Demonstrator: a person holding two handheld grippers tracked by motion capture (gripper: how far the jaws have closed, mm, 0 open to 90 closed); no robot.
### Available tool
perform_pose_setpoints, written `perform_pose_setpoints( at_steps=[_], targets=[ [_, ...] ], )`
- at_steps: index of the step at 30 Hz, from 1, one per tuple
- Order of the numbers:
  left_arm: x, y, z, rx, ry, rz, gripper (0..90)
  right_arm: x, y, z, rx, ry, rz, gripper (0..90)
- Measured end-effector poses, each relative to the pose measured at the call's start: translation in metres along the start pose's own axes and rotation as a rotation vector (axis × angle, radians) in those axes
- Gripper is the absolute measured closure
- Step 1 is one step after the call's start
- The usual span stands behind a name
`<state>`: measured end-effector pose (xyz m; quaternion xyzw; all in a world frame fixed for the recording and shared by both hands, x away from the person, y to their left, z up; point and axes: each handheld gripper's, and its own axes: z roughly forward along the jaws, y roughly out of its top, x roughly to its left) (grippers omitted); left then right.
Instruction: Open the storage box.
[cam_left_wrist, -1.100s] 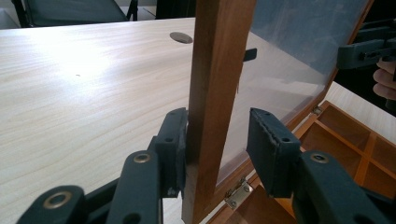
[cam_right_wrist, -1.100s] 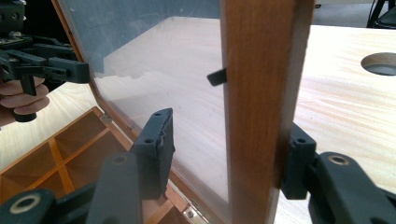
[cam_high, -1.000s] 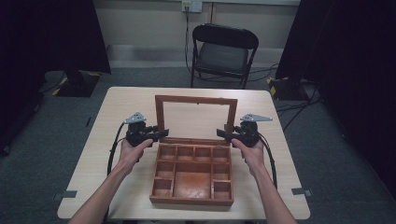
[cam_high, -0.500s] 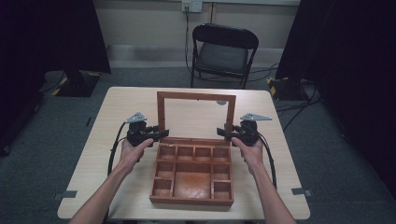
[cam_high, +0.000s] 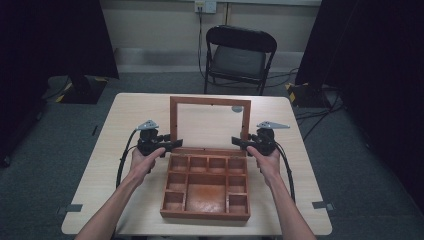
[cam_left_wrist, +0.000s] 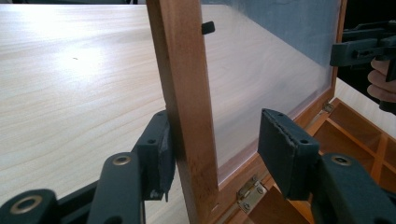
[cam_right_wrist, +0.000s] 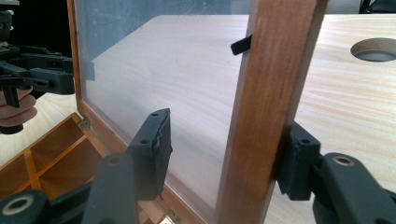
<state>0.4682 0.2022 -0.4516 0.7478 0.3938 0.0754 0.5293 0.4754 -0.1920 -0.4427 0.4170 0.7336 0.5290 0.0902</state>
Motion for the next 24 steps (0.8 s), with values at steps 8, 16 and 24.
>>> perform_pose_setpoints(
  at_steps=[8,16,24],
  targets=[
    [0.002,0.0,0.005,0.015,0.004,-0.009,44.6,-0.002,0.004,0.007,0.042,-0.031,-0.013,43.0],
    [0.006,0.0,0.008,0.031,0.005,-0.01,44.4,-0.005,0.003,0.012,0.043,-0.039,0.002,40.9],
    [0.009,-0.001,0.011,0.057,0.021,-0.011,46.9,-0.008,0.001,0.018,0.056,-0.04,0.026,37.2]
  ],
)
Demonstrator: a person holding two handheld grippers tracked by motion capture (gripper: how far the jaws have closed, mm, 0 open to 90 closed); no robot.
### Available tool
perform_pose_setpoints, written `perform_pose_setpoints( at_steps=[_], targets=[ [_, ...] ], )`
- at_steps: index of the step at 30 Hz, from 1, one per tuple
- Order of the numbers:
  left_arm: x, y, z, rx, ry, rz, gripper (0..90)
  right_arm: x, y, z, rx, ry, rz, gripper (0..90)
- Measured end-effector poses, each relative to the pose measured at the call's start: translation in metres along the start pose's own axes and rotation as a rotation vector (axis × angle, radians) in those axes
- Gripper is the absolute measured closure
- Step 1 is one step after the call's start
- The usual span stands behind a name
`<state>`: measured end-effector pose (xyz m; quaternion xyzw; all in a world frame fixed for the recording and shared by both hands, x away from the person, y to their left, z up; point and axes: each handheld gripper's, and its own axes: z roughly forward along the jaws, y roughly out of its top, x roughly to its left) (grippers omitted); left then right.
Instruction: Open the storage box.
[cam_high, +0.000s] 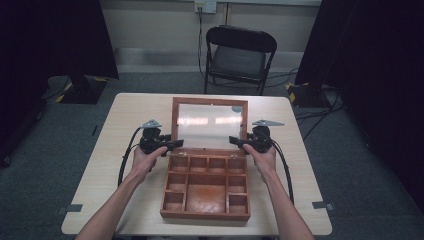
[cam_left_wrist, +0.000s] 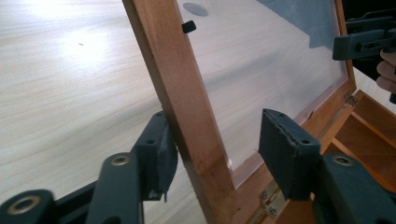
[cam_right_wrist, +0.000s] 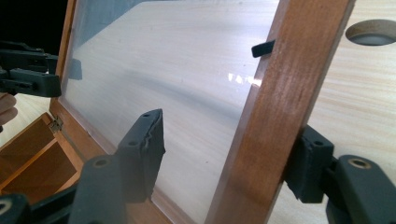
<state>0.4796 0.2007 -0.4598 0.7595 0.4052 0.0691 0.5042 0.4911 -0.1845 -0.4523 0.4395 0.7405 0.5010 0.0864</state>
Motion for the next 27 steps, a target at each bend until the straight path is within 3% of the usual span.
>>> perform_pose_setpoints(
  at_steps=[4,18,27],
  targets=[
    [0.003,-0.002,0.001,-0.001,-0.007,-0.007,51.3,-0.002,-0.001,0.003,0.003,0.007,0.01,36.1],
    [0.006,-0.004,0.008,0.03,-0.012,-0.013,43.3,-0.004,-0.005,0.011,0.021,-0.006,0.031,29.1],
    [0.013,-0.008,0.01,0.035,-0.044,-0.065,36.7,-0.008,-0.009,0.018,0.047,-0.02,0.052,22.3]
  ],
)
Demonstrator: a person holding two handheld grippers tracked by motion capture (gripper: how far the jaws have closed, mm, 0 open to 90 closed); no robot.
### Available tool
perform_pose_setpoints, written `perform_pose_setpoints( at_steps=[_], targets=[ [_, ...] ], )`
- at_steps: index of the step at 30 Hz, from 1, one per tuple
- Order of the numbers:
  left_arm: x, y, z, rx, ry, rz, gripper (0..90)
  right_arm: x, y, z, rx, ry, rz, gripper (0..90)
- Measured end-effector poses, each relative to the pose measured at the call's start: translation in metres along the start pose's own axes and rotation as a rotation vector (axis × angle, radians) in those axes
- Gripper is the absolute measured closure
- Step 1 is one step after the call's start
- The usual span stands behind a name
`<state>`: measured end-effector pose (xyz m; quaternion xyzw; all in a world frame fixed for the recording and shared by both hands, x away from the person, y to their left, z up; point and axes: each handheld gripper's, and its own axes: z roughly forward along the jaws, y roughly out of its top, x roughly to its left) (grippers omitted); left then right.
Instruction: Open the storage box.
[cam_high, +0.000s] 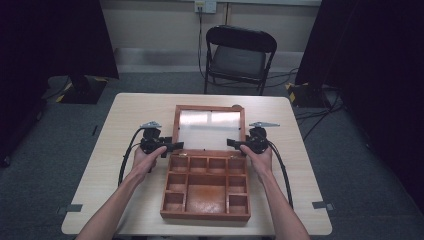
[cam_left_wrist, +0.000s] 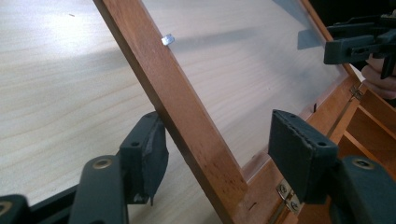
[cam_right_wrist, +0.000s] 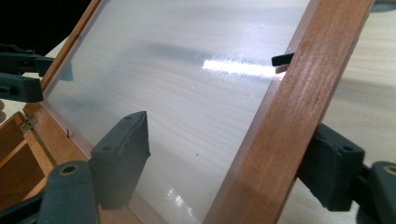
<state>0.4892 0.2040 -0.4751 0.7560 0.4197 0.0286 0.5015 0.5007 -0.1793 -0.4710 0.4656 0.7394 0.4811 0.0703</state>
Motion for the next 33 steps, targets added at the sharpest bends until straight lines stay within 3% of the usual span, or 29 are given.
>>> perform_pose_setpoints(
  at_steps=[7,15,17,23,24,25,27,33],
  targets=[
    [0.005,-0.004,0.003,0.028,-0.009,-0.012,35.6,0.0,-0.002,0.002,0.021,-0.033,0.01,17.7],
    [0.008,-0.004,0.004,0.043,-0.006,-0.028,33.3,-0.002,-0.004,0.004,0.048,-0.039,0.027,16.5],
    [0.009,-0.005,0.005,0.044,-0.013,-0.048,32.4,-0.003,-0.005,0.004,0.059,-0.07,0.021,16.2],
    [0.011,-0.007,0.006,0.051,-0.025,-0.077,31.7,-0.004,-0.006,0.004,0.073,-0.061,0.036,16.7],
    [0.011,-0.006,0.005,0.06,-0.007,-0.07,31.7,-0.005,-0.006,0.004,0.073,-0.06,0.04,16.8],
    [0.011,-0.006,0.004,0.057,0.012,-0.055,31.3,-0.006,-0.006,0.005,0.087,-0.054,0.061,16.3],
    [0.013,-0.006,0.001,0.05,0.007,-0.071,30.7,-0.01,-0.008,0.006,0.099,-0.035,0.087,16.3],
    [0.013,-0.007,0.001,0.045,0.008,-0.07,31.0,-0.01,-0.008,0.004,0.102,-0.043,0.083,17.7]
  ],
)
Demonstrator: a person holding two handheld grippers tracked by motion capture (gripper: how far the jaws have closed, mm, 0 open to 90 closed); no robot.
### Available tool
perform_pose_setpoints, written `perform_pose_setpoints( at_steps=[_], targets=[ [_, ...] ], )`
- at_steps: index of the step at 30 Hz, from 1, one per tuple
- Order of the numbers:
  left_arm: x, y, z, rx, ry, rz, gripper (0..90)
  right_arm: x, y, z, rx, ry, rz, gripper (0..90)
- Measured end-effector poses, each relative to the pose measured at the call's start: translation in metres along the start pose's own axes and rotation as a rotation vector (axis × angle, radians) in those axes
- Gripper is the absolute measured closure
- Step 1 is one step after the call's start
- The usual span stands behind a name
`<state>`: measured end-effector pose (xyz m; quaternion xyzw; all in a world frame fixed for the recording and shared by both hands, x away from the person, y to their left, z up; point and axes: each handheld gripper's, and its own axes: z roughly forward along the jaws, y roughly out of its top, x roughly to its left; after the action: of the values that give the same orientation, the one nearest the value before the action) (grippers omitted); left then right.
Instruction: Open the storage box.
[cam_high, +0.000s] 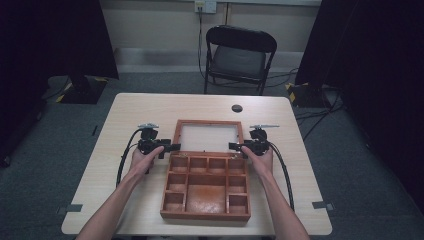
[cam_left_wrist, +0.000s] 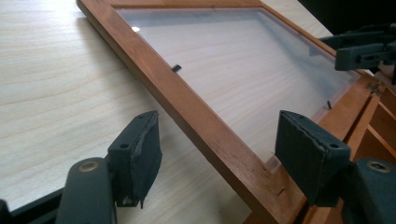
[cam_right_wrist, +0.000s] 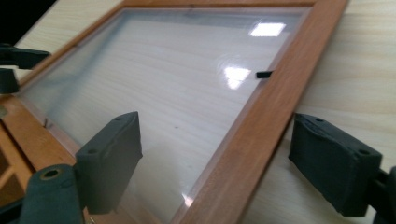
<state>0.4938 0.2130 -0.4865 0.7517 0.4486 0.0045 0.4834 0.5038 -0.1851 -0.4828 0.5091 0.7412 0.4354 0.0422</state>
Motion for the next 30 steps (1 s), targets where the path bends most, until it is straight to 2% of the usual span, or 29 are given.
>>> perform_pose_setpoints(
  at_steps=[1,6,8,9,10,12,16,17,19,20,22,25,30],
  targets=[
    [-0.001,0.0,0.0,0.002,0.002,0.008,31.1,0.0,0.0,-0.002,-0.006,-0.012,-0.017,18.5],
    [-0.006,0.002,0.001,0.002,0.004,0.03,34.4,0.001,0.003,-0.01,-0.041,-0.009,-0.024,18.5],
    [-0.008,0.003,-0.002,-0.009,-0.006,0.025,34.9,0.003,0.004,-0.012,-0.044,-0.006,-0.029,18.5],
    [-0.01,0.004,-0.004,-0.013,-0.009,0.033,35.4,0.004,0.004,-0.013,-0.044,-0.007,-0.031,18.4],
    [-0.012,0.005,-0.006,-0.016,0.008,0.049,35.9,0.006,0.004,-0.014,-0.043,-0.008,-0.037,18.4],
    [-0.014,0.005,-0.01,-0.001,0.016,0.072,34.2,0.008,0.004,-0.018,-0.047,-0.003,-0.042,18.1],
    [-0.015,0.003,-0.017,-0.007,0.003,0.064,33.1,0.01,0.0,-0.028,-0.061,-0.009,-0.054,16.5],
    [-0.017,0.001,-0.021,-0.032,-0.011,0.045,33.2,0.01,-0.002,-0.031,-0.064,-0.007,-0.061,15.8],
    [-0.023,0.0,-0.024,-0.029,0.041,0.09,36.1,0.011,-0.003,-0.035,-0.055,-0.015,-0.063,15.9],
    [-0.025,0.0,-0.025,-0.022,0.048,0.106,35.8,0.011,-0.003,-0.037,-0.051,-0.024,-0.061,16.1],
    [-0.029,0.0,-0.028,-0.023,0.023,0.098,34.4,0.013,-0.003,-0.042,-0.054,-0.033,-0.071,15.9],
    [-0.033,-0.001,-0.033,-0.027,0.042,0.126,33.4,0.014,-0.005,-0.05,-0.068,-0.038,-0.075,15.9],
    [-0.036,-0.008,-0.04,-0.014,0.05,0.13,29.9,0.015,-0.015,-0.061,-0.074,-0.04,-0.082,15.6]
  ],
)
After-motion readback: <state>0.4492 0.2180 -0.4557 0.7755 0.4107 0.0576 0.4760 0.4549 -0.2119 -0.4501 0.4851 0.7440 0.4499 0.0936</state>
